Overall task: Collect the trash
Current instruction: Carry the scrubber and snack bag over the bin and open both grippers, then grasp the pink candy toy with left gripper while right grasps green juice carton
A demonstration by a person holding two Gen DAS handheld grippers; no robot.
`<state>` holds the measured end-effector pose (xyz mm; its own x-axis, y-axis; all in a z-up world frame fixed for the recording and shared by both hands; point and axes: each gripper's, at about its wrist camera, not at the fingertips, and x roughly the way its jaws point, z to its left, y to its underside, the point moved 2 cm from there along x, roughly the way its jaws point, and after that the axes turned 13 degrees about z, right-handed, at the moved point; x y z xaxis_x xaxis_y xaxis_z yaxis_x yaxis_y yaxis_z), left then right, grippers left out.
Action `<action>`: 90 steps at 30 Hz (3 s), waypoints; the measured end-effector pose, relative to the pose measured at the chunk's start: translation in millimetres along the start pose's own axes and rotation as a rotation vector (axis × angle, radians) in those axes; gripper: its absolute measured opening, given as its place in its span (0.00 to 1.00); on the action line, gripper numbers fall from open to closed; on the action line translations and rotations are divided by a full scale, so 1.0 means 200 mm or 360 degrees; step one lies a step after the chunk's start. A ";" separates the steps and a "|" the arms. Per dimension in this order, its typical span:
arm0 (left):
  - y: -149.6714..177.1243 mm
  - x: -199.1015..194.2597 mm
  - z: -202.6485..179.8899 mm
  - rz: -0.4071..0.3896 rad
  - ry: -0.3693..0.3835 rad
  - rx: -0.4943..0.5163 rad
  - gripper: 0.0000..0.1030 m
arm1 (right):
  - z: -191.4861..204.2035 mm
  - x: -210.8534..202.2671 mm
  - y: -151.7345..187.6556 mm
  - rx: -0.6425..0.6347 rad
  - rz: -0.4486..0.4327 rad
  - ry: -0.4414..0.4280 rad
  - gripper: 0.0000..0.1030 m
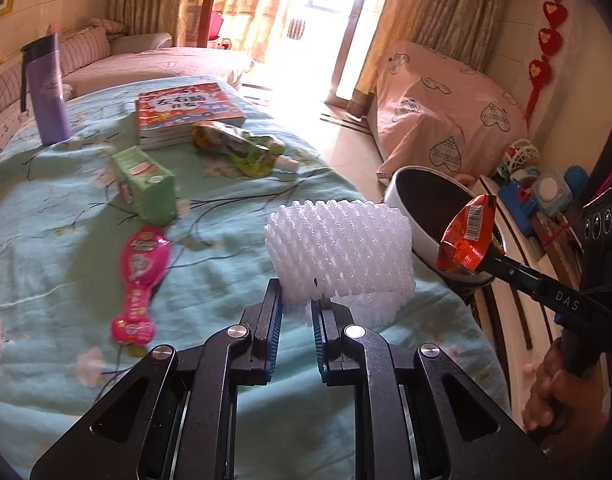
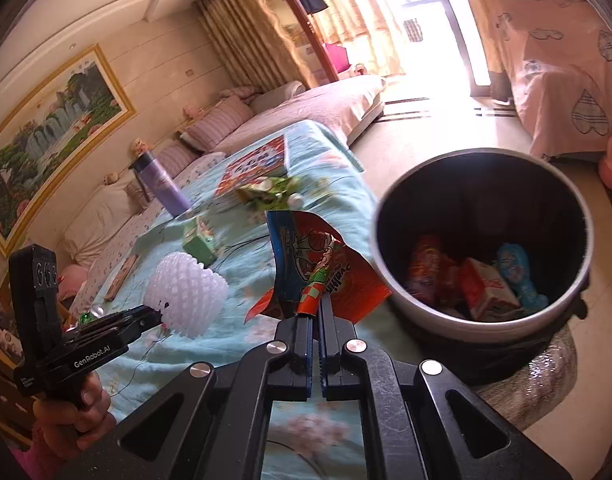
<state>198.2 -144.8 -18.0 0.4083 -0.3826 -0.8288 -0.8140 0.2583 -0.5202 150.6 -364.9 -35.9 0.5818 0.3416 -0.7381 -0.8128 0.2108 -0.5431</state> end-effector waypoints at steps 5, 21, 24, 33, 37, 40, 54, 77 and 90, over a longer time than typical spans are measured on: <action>-0.04 0.04 -0.12 0.0015 0.0024 0.0071 0.13 | -0.12 -0.07 0.00 0.0058 -0.0038 0.0038 0.02; -0.25 0.23 -0.50 0.0115 0.0097 0.0261 0.13 | -0.38 -0.13 -0.06 0.0169 -0.0069 0.0085 0.02; -0.30 0.27 -0.57 0.0143 0.0096 0.0296 0.13 | -0.42 -0.12 -0.08 0.0184 -0.0066 0.0095 0.02; -0.42 0.40 -0.71 0.0209 0.0102 0.0372 0.14 | -0.53 -0.13 -0.16 0.0207 -0.0054 0.0146 0.02; -0.46 0.46 -0.75 0.0246 0.0082 0.0390 0.18 | -0.57 -0.12 -0.19 0.0217 -0.0034 0.0149 0.05; -0.48 0.50 -0.76 0.0295 0.0075 0.0392 0.35 | -0.60 -0.10 -0.20 0.0234 -0.0015 0.0152 0.08; -0.33 0.42 -0.62 0.0276 0.0084 0.0312 0.53 | -0.60 -0.10 -0.18 0.0273 -0.0011 0.0115 0.37; 0.11 0.04 0.17 0.0121 -0.0166 -0.0184 0.64 | 0.05 0.11 0.00 -0.0015 0.0074 -0.0046 0.91; 0.22 -0.04 0.49 0.0076 -0.0265 -0.0357 0.69 | 0.31 0.21 0.05 -0.0196 0.0084 -0.0088 0.98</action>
<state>199.9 -43.9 -53.2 0.4144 -0.2190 -0.8834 -0.8975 0.0625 -0.4365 165.0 -291.5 -48.1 0.5328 0.4000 -0.7457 -0.8305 0.0783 -0.5515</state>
